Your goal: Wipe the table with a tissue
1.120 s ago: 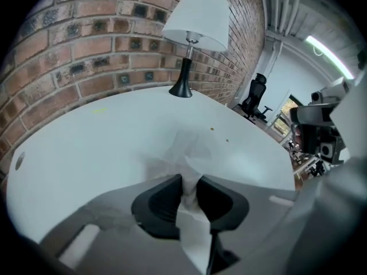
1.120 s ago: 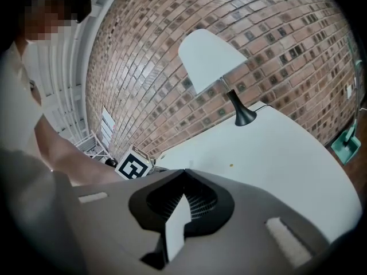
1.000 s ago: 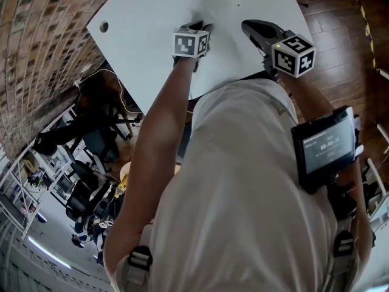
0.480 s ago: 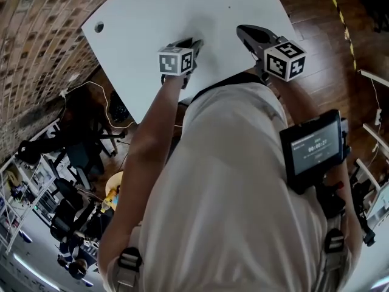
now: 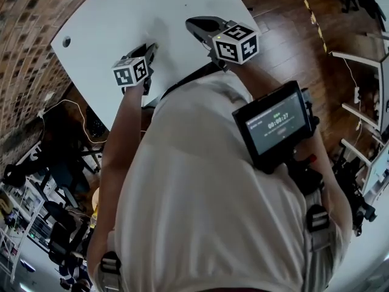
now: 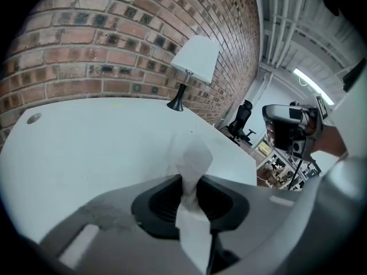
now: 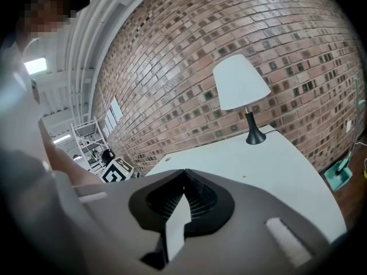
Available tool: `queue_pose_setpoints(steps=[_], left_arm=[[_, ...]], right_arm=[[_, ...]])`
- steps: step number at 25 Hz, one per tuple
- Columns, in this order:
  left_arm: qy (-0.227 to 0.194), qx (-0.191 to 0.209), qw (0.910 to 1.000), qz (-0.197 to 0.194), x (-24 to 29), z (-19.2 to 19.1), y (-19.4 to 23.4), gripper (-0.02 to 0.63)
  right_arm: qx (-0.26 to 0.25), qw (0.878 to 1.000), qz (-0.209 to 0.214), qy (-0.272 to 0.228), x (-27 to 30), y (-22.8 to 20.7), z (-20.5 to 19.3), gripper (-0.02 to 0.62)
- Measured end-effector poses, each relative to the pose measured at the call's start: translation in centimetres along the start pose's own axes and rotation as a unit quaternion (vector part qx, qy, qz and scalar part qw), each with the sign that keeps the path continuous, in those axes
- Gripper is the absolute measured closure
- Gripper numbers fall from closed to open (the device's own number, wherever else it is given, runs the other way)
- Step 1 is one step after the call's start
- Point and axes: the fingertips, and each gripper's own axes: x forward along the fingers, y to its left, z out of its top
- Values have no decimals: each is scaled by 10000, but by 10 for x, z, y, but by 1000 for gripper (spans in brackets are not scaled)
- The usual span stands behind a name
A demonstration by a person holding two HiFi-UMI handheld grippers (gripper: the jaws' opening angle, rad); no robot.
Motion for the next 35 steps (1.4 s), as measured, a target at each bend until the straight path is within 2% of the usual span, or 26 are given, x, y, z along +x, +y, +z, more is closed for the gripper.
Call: queue_pose_setpoints(steps=[4,8,14,17,21,24,30,35], left_arm=[[-7,-28,10000,84,12,5,5,526],[60,-20,9999,114,33,15,-15,526],[377,16,9969,693,64,38,-18,526],[309,-22,9972,678,87,38,-12,526],[401,206,9944,960,91,64,-22,526],[476,364,9933,986,99,70,-20,526],[778,858,9844,1322,129,104,-3,525],[764,997,9812,1466,149,132,17,525]], right_arm=[[75,9998,129,88,7,-13,-5,588],[184,9994,175,233,-5,-39,-7,588],[314,9975,440,453,-11,-76,-1,589],[391,9964,516,547,-11,-92,-4,588],[409,9959,482,651,-13,-117,-7,588],[466,9957,469,644,-13,-124,-9,588],[597,9965,332,490,-32,-151,4,588],[727,9964,76,422,-46,-169,4,588]])
